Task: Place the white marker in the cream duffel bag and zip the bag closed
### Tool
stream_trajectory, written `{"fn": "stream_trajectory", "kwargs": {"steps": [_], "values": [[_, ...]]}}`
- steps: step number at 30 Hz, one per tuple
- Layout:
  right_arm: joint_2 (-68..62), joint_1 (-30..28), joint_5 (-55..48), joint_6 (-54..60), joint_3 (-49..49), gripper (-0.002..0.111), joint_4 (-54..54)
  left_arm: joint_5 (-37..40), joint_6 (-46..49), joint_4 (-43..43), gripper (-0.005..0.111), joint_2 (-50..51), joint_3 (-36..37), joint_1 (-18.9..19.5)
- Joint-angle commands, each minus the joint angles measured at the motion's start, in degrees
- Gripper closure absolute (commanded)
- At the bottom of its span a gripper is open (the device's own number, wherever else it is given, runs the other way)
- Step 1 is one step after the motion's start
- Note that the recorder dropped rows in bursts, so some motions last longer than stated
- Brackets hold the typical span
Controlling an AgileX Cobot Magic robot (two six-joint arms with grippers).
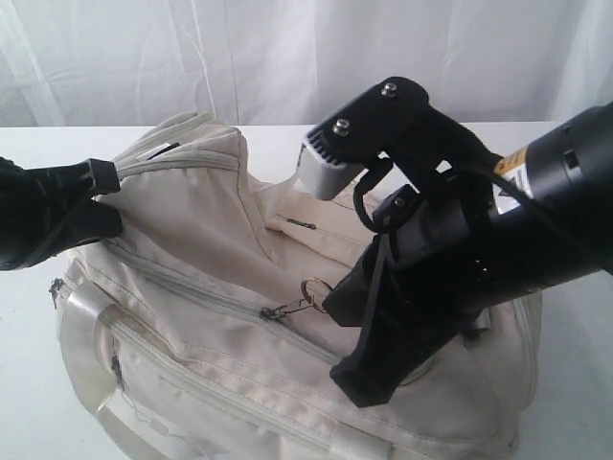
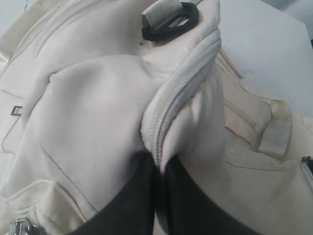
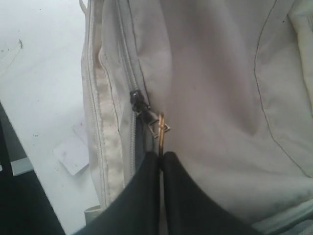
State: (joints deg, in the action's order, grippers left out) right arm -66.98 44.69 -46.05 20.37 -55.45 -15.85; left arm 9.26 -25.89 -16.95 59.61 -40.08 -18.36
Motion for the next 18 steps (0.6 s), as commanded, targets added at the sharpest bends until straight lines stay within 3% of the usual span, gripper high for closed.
{"fn": "stream_trajectory", "kwargs": {"steps": [1,18], "values": [[0.57,0.27,-1.12,-0.32,0.16,0.108,-0.67,0.25,0.41,0.28,0.106,-0.13,0.36,0.34],[0.57,0.27,-1.82,-1.18,0.16,0.108,-2.27,1.15,0.41,0.92,0.106,-0.13,0.36,0.34]]}}
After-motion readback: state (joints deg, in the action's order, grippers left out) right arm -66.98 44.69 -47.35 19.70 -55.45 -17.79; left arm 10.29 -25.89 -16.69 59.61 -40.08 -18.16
